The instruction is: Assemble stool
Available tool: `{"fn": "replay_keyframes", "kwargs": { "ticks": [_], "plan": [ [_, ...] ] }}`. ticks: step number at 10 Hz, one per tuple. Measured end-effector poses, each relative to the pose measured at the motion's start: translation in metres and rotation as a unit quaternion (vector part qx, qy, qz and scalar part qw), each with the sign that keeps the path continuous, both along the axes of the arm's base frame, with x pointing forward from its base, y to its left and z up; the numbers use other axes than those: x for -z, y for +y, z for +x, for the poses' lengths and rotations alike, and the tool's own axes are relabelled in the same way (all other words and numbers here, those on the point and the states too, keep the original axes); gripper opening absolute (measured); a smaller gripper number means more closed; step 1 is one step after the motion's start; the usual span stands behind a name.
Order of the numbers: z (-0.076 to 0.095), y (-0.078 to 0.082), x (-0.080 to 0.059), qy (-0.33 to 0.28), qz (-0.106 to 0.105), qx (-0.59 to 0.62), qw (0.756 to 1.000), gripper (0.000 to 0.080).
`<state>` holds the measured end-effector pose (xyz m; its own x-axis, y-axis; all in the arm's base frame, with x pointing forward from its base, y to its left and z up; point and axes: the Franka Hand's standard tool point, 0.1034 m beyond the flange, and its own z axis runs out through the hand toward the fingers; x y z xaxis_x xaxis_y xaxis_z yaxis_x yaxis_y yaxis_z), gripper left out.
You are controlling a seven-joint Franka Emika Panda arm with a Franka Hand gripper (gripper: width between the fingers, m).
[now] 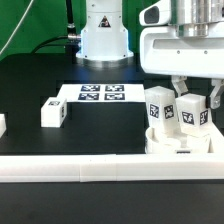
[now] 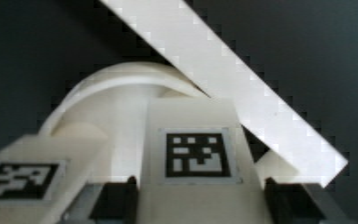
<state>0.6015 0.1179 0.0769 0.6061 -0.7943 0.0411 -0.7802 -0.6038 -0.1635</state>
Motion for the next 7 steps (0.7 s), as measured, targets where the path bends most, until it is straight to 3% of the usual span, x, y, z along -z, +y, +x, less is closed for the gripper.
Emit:
{"fn": "replay_keyframes", "kwargs": {
  "ticks": [2, 4, 7],
  "plan": [
    [-0.0012, 0.0028, 0.0005, 0.008, 0.03, 0.119, 0.992, 0.0337],
    [-0.0008, 0.0041, 0.0009, 0.013, 0.07, 0.258, 0.963, 0.0337],
    [0.0011, 0.0096, 0.0007, 0.021, 0.1, 0.397, 0.912, 0.0337]
  ]
}}
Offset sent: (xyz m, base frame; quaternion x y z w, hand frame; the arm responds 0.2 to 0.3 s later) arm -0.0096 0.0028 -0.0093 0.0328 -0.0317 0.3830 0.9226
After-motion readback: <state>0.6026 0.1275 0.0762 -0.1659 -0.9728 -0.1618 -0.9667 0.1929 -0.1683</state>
